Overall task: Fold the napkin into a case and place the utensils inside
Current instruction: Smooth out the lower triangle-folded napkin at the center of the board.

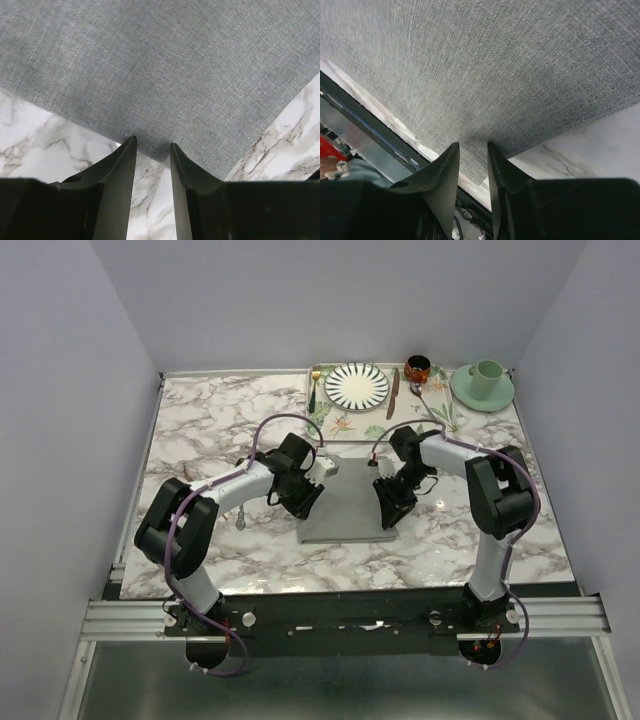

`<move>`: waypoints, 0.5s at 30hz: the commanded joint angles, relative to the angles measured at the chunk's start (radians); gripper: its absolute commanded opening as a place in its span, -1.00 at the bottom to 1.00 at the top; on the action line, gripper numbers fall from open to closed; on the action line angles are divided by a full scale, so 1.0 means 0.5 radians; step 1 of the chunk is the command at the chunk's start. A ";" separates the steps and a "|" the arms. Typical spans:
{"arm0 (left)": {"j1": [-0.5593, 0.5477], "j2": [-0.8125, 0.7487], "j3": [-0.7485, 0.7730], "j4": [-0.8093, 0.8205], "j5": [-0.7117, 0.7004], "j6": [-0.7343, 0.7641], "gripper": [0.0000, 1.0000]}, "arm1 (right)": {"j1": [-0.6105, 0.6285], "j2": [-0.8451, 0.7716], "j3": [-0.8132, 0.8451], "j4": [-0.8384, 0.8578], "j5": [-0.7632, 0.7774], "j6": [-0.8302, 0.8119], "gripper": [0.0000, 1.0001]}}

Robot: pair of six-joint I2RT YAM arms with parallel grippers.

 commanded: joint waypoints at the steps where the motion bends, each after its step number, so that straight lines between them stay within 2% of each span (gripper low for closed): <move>1: -0.007 0.069 -0.063 0.053 0.141 -0.124 -0.18 | -0.019 0.168 0.293 0.016 0.293 0.001 -0.27; 6: -0.007 0.158 -0.029 0.096 0.243 -0.204 -0.21 | -0.038 0.334 0.591 -0.079 0.354 -0.035 -0.28; 9: -0.007 0.092 -0.008 0.145 0.264 -0.207 -0.21 | -0.059 0.252 0.686 -0.137 0.284 -0.069 -0.27; 13: -0.041 -0.150 -0.051 0.274 0.206 -0.155 -0.16 | -0.127 -0.076 0.542 -0.134 0.063 -0.048 -0.14; 15: -0.093 -0.228 -0.069 0.301 0.166 -0.125 -0.13 | -0.194 -0.202 0.358 -0.067 -0.068 0.019 -0.09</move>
